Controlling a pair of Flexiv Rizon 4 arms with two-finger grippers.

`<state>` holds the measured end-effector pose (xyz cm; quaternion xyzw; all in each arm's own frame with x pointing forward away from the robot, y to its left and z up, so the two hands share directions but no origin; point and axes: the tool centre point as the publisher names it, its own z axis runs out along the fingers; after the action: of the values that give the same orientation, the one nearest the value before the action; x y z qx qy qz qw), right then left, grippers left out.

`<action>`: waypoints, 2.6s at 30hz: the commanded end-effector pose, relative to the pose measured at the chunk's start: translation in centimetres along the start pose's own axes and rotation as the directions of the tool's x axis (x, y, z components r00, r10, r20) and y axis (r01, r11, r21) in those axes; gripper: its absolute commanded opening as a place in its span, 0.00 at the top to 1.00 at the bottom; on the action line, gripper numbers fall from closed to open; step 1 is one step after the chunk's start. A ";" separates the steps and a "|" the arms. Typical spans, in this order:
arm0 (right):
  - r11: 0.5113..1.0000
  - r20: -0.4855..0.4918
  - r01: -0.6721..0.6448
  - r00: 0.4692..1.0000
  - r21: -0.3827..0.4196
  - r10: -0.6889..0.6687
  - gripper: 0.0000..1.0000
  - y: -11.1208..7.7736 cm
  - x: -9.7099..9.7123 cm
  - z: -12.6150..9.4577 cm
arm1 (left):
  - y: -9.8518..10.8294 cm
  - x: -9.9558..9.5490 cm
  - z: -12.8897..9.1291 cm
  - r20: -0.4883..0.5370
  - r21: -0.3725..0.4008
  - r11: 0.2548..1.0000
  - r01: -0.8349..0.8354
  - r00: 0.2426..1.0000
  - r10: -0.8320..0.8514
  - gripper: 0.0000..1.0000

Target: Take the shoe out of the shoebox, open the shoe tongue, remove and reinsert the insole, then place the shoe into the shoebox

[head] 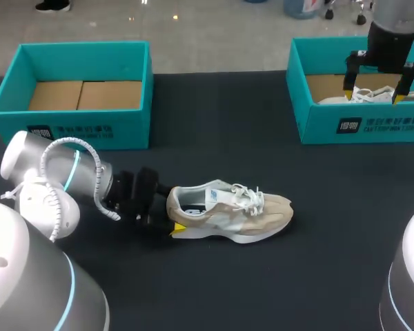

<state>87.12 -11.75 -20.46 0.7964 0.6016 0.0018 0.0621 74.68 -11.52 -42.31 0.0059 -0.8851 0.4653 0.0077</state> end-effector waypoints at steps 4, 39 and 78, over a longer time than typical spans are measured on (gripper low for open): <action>0.999 0.002 -0.052 0.999 0.005 0.052 0.00 -4.9 1.3 -0.4 | 0.2 0.0 0.2 0.002 -0.004 1.000 0.000 1.000 0.000 1.00; 1.000 0.026 0.026 0.999 -0.017 -0.026 0.00 -14.6 9.5 0.7 | 0.2 0.0 0.2 0.002 -0.004 1.000 0.000 1.000 0.000 1.00; 0.981 0.036 0.194 0.980 0.013 -0.194 0.00 -22.7 23.0 3.9 | 0.2 0.0 0.2 0.002 -0.004 1.000 0.000 1.000 0.000 1.00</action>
<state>72.08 15.05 -27.45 0.7333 0.6765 -0.0197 0.0644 74.68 -11.51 -42.31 0.0059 -0.8851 0.4653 0.0077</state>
